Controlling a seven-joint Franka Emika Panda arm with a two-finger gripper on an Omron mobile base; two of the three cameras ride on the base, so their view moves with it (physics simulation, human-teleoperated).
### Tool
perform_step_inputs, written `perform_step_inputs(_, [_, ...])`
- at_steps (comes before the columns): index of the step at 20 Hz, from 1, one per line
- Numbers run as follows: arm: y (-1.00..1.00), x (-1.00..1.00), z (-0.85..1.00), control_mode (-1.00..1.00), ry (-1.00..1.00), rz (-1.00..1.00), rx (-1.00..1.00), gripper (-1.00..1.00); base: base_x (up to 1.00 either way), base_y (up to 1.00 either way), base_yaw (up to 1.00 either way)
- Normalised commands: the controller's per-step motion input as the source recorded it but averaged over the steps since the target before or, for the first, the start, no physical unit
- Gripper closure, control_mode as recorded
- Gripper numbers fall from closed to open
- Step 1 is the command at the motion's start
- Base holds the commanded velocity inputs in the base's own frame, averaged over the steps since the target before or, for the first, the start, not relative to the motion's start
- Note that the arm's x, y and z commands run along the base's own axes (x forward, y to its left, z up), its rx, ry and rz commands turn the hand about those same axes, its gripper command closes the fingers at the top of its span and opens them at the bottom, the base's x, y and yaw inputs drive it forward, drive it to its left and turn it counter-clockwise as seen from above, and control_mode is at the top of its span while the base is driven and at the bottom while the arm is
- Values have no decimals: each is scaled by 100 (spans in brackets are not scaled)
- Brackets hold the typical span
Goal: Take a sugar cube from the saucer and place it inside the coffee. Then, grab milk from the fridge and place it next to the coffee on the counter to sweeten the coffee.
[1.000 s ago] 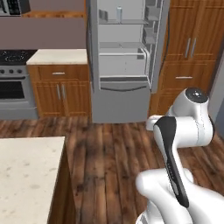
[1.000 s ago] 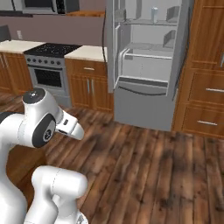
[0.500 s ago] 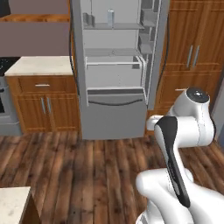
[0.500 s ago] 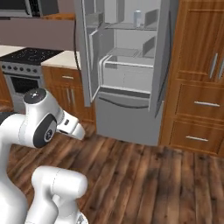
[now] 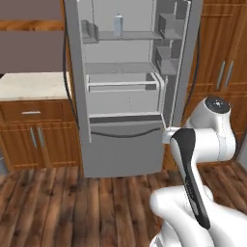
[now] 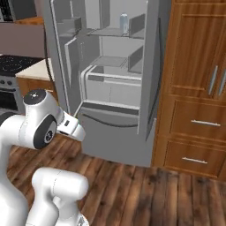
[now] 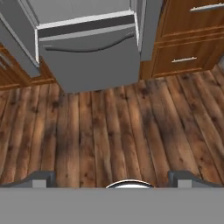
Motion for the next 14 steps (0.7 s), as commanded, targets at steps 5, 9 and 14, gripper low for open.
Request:
perform_step_inputs(5, [0,0,0,100,0,0,0,-100,100,0,-10])
perform_step_inputs(9, [0,0,0,100,0,0,0,-100,100,3,0])
perform_step_inputs(14, [0,0,0,100,0,0,0,-100,92,3,2])
